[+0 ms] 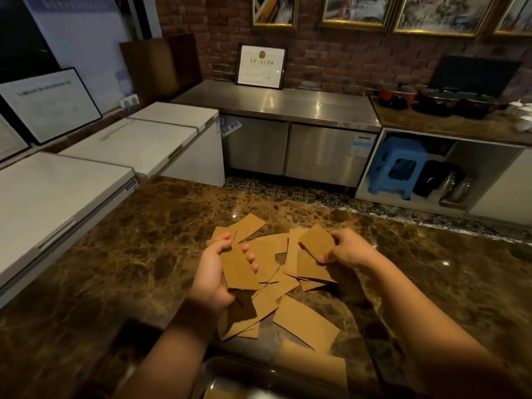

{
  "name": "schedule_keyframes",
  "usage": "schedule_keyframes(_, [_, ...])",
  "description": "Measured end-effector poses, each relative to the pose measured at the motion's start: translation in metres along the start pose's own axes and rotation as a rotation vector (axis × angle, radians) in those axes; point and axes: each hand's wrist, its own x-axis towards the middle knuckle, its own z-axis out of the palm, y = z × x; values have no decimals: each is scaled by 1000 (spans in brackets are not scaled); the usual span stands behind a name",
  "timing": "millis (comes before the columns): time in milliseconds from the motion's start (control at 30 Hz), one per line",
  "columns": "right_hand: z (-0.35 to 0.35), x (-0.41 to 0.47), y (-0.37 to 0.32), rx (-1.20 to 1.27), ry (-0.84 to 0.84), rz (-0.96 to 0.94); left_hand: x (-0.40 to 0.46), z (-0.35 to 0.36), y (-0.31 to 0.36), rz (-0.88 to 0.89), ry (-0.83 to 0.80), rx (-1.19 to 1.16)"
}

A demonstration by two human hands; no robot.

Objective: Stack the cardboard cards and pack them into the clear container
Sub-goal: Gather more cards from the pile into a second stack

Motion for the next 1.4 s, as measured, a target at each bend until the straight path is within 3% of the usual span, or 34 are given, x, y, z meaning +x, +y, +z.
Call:
schedule_keyframes(133, [-27, -55, 11, 393, 7, 25, -7, 13, -14, -30, -43, 27])
schedule_keyframes(333, [-15, -128, 0, 1158, -33, 50, -36, 50, -40, -4, -252, 138])
schedule_keyframes(433, [0, -152, -12, 1250, 7, 9, -50, 63, -48, 40, -329, 309])
schedule_keyframes(533, [10, -168, -16, 1332, 26, -43, -61, 69, -44, 80, -292, 438])
schedule_keyframes(733, [15, -185, -14, 1264, 64, -123, -74, 65, -35, 145, -274, 551])
schedule_keyframes(833, [17, -192, -16, 1163, 174, -296, -77, 64, -35, 90, -251, 408])
schedule_keyframes(933, [13, -200, -16, 800, 482, -711, -75, 58, -30, -26, -298, 314])
schedule_keyframes(1000, [14, -199, -13, 464, 520, -946, -76, 54, -26, -36, -411, 366])
schedule_keyframes(1067, [15, -191, -12, 170, 523, -999, -78, 51, -23, -49, -520, 458])
schedule_keyframes(1167, [17, -181, -7, 104, 560, -944, -76, 47, -22, -56, -656, 500])
schedule_keyframes(1300, [17, -179, -3, 583, 473, -647, -70, 45, -17, -54, -718, 151])
schedule_keyframes(1400, [14, -179, -6, 953, 287, -341, -64, 46, -14, 44, -662, 139])
